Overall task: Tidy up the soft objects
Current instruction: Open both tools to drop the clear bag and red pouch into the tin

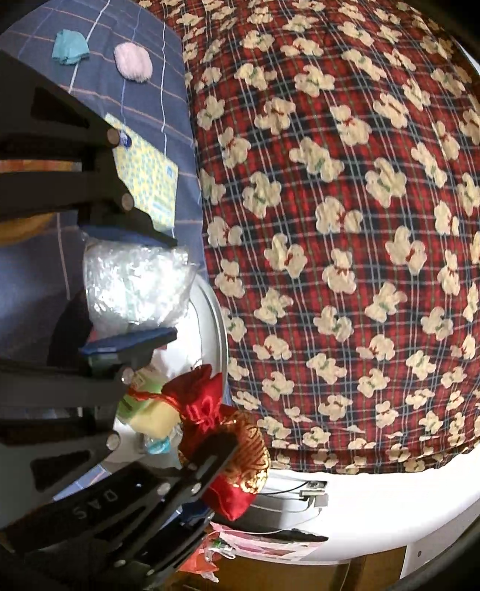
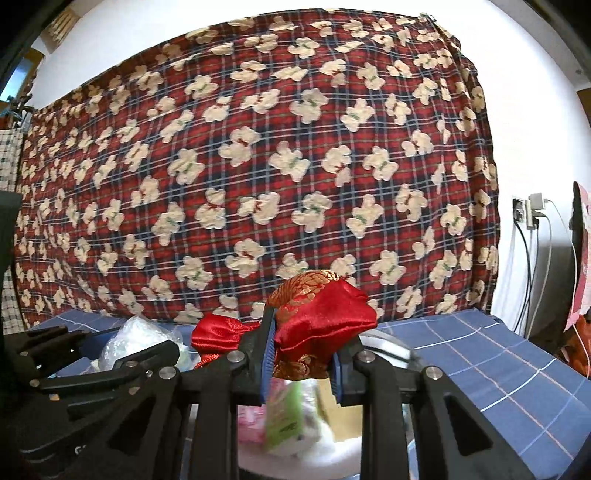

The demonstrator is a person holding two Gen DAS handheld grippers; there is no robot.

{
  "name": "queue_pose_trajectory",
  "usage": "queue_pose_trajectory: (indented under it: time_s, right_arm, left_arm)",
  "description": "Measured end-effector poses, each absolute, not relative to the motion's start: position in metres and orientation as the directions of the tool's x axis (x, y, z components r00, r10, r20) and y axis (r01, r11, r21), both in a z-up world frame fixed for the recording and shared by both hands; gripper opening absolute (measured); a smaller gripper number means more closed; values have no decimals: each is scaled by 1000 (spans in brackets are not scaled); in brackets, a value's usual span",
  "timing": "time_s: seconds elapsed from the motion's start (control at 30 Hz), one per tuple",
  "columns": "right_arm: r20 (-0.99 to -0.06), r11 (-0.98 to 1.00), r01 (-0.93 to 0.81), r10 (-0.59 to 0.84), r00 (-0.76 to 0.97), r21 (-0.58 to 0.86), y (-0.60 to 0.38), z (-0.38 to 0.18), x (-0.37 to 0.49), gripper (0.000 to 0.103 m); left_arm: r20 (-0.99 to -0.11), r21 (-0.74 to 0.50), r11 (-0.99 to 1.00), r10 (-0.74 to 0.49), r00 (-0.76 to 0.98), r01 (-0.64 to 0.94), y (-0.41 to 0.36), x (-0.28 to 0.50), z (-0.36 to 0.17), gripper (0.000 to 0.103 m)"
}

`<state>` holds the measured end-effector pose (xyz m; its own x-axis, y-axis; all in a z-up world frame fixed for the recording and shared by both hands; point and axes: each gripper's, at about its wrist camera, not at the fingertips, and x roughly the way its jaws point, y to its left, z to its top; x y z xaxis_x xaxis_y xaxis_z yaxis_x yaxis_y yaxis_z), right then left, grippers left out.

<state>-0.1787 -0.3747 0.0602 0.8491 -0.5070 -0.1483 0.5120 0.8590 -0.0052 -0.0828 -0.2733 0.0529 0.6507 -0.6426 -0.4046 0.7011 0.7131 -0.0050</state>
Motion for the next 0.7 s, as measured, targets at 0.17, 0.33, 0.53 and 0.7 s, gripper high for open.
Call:
queue_pose_trajectory:
  time_s: [0.17, 0.33, 0.53, 0.7]
  right_arm:
    - [-157, 845, 535, -528, 834, -4, -394, 61, -180, 27]
    - [-173, 837, 547, -538, 825, 3, -410, 60, -180, 27]
    - [-186, 824, 565, -552, 813, 23, -427, 60, -180, 27]
    - [-206, 816, 577, -561, 801, 20, -441, 60, -176, 27]
  left_arm:
    - [-415, -13, 702, -652, 635, 712, -291, -84, 51, 41]
    - [-428, -22, 691, -660, 617, 723, -309, -85, 50, 41]
    - [-442, -31, 676, -670, 597, 736, -329, -85, 48, 41]
    - [-452, -34, 674, -669, 590, 738, -343, -83, 47, 41]
